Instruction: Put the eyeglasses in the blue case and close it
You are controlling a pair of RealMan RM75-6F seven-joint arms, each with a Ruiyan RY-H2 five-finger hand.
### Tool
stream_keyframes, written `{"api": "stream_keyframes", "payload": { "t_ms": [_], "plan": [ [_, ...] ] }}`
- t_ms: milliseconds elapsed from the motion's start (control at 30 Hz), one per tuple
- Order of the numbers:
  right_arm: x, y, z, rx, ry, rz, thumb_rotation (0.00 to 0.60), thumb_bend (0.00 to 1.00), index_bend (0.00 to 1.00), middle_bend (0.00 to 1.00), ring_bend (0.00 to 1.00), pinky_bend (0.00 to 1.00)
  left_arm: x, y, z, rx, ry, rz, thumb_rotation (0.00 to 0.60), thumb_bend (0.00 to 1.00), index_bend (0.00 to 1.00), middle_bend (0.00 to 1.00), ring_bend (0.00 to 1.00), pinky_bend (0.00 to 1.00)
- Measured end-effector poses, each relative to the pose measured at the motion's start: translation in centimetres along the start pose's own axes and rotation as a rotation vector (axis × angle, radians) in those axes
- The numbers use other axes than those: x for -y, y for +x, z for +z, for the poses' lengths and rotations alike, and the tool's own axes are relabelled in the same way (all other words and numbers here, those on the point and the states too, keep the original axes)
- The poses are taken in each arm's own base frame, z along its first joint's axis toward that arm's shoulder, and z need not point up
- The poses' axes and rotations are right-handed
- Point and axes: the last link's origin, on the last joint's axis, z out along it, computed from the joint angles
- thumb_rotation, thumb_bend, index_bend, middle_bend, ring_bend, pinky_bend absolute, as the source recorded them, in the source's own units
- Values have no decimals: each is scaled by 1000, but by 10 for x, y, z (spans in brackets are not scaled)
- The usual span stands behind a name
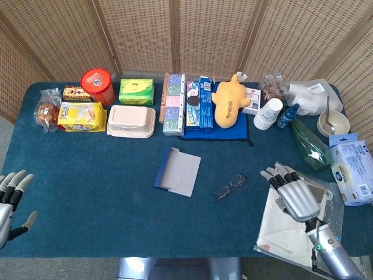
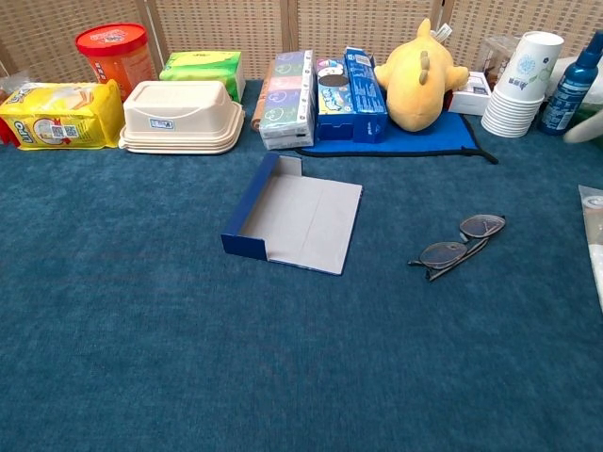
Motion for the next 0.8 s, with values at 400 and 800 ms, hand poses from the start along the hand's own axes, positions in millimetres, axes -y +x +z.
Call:
{"api": "stream_keyframes", "payload": {
  "t_ms": [400,800],
  "plan": [
    [42,-33,69,47,181,-2,600,249,213,188,128,209,-4,-3,12,13,-18,-2,600,312,69,63,0,0],
    [56,-52,101,53,228,-22,600,243,223,188,134,212,-1,-5,14,21,-15,-9,600,312,69,63,0,0]
  ]
}}
